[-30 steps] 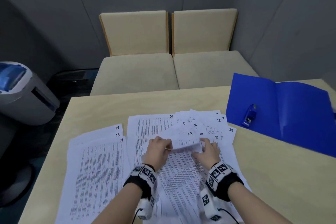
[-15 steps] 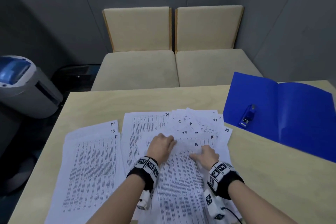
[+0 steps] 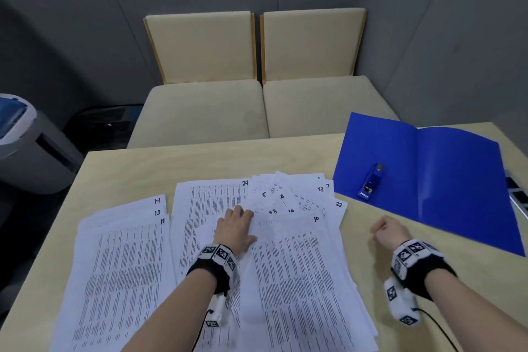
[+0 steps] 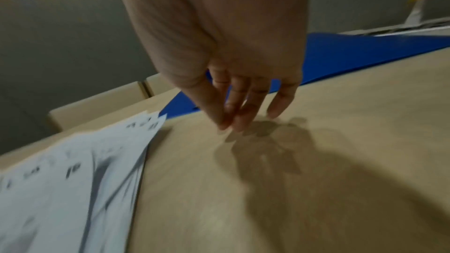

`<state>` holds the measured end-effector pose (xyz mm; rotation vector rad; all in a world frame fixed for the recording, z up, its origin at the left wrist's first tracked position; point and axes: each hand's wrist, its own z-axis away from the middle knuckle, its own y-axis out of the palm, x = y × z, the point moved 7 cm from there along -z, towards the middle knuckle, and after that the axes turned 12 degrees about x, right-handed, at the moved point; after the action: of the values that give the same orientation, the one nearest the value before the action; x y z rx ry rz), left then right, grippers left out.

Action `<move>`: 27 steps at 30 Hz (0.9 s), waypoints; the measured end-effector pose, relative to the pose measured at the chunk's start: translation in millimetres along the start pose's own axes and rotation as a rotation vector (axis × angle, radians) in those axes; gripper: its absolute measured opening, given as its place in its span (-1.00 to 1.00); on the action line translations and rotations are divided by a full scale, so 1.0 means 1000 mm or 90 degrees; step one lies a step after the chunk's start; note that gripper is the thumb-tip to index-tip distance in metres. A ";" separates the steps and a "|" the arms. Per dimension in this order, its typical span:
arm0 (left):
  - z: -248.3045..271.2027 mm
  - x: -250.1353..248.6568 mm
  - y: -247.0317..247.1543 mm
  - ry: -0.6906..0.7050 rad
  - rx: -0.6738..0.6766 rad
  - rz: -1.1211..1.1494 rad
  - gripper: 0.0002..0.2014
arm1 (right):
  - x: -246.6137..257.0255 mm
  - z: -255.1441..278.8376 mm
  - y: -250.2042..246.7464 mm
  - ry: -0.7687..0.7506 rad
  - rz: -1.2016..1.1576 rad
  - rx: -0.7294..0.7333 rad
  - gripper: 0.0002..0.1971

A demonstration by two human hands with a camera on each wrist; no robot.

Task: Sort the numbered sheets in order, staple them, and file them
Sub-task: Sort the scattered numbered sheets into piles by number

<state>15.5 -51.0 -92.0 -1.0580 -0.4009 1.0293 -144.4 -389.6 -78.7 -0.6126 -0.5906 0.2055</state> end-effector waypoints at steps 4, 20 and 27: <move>-0.002 -0.003 -0.002 -0.009 -0.030 0.040 -0.48 | 0.022 0.006 0.028 -0.067 -0.102 0.125 -0.84; 0.003 -0.001 -0.006 -0.032 -0.104 0.191 -0.90 | 0.061 0.013 0.070 -0.146 0.194 -0.031 -0.61; 0.016 0.009 -0.007 -0.024 -0.140 0.213 -0.81 | -0.009 -0.011 -0.032 0.013 0.273 -0.026 -0.68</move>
<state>11.7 -35.8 -79.8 -1.3344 -0.3805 1.3260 -145.1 -423.1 -71.1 -0.7758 -0.4382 0.5900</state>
